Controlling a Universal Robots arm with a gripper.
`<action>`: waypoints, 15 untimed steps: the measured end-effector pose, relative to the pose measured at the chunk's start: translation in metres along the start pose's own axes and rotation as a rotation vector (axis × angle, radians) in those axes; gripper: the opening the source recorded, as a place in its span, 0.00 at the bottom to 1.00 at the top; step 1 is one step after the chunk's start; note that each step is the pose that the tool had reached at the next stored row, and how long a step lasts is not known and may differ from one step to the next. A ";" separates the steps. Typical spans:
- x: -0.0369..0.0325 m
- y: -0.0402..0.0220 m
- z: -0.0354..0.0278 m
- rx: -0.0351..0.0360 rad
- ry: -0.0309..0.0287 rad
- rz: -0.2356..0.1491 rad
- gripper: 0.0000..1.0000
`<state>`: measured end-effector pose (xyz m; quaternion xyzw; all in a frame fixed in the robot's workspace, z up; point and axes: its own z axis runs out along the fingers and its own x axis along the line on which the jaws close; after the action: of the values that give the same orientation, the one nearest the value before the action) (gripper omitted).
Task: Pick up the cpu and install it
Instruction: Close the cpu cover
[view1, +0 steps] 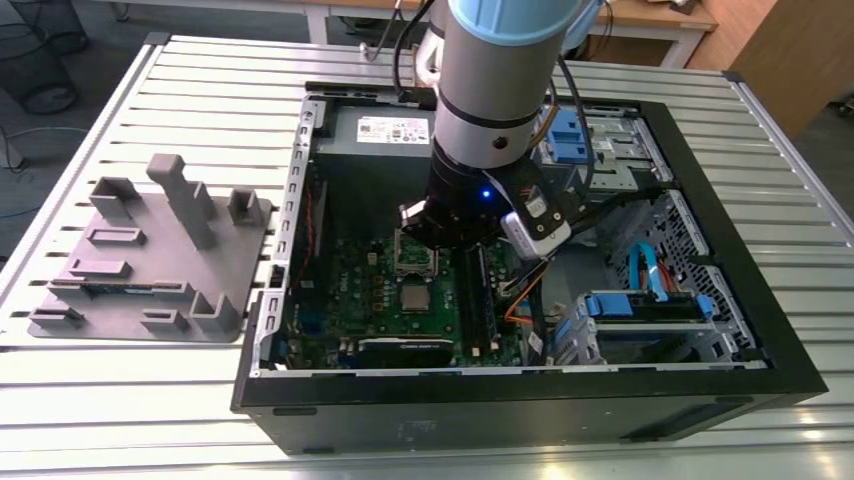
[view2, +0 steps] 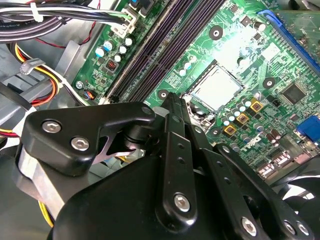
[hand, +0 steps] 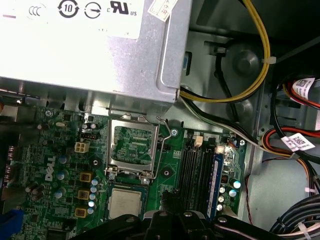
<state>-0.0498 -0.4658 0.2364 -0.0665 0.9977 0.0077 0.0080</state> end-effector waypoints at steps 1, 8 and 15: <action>0.0000 0.0000 0.0000 0.0000 0.0000 0.000 0.11; -0.0015 0.0074 0.0007 -0.0001 -0.0001 0.000 0.11; -0.0084 0.0116 0.0031 0.0001 0.0000 0.000 0.11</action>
<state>-0.0429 -0.4532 0.2335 -0.0665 0.9977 0.0077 0.0079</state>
